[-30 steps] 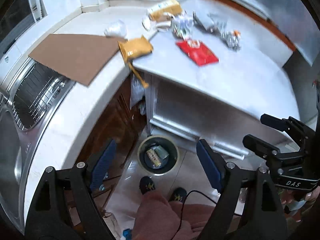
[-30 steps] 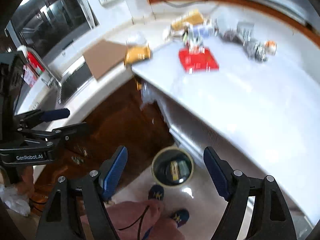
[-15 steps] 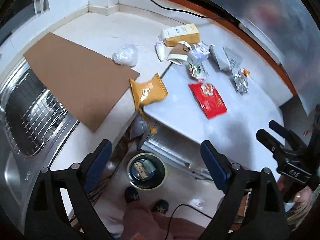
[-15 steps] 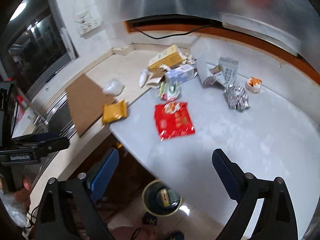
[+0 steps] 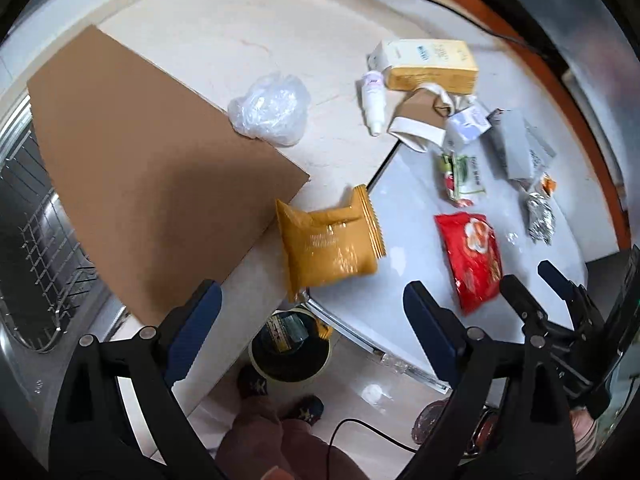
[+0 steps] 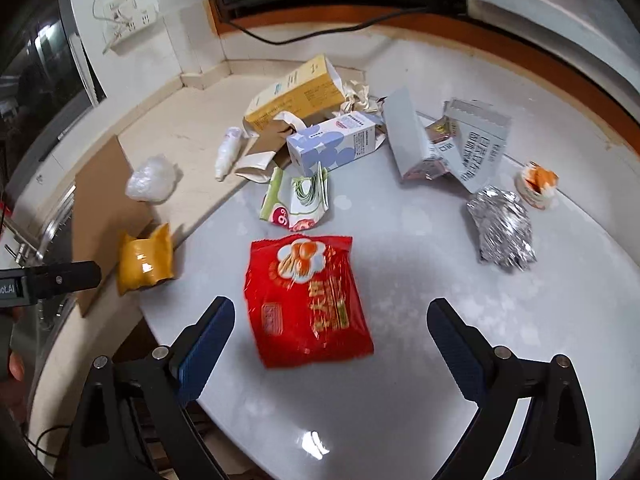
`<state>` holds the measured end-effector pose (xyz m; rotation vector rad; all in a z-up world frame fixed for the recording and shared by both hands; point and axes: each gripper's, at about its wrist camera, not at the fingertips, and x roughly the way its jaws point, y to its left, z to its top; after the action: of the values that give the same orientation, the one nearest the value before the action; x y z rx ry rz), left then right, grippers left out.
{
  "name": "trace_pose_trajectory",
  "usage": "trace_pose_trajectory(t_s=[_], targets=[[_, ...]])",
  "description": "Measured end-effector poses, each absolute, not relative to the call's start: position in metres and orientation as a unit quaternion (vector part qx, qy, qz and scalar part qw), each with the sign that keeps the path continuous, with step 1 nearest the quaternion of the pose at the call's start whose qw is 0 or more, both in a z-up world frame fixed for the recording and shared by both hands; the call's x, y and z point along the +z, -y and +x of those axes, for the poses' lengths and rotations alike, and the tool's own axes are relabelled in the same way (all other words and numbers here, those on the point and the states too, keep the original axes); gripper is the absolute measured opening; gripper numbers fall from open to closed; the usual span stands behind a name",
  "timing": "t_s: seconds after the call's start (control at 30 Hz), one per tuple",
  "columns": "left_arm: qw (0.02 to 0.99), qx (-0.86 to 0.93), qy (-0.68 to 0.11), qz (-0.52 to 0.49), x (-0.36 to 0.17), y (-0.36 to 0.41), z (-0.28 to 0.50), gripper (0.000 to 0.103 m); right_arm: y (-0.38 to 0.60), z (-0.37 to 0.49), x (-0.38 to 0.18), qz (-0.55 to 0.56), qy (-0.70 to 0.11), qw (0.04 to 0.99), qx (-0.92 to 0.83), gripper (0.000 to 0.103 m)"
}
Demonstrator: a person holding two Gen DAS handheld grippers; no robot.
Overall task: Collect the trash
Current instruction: 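Grasp the yellow snack bag with the left tool while the right tool grasps the red snack bag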
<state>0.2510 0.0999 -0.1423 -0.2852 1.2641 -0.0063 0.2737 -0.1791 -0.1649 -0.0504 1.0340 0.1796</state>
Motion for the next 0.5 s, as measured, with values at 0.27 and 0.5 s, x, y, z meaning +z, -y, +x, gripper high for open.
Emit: trace_pose_trajectory(t_s=[0.27,0.5], targets=[[0.789,0.023,-0.599,-0.130,-0.167,-0.086,0.275,0.091,0.162,0.286,-0.192,-0.064,-0.509,0.853,0.096,0.098],[0.789,0.046,-0.602,-0.112,-0.175,-0.074,0.285,0.091,0.153,0.288,-0.208,-0.089,-0.520,0.843,0.105,0.098]])
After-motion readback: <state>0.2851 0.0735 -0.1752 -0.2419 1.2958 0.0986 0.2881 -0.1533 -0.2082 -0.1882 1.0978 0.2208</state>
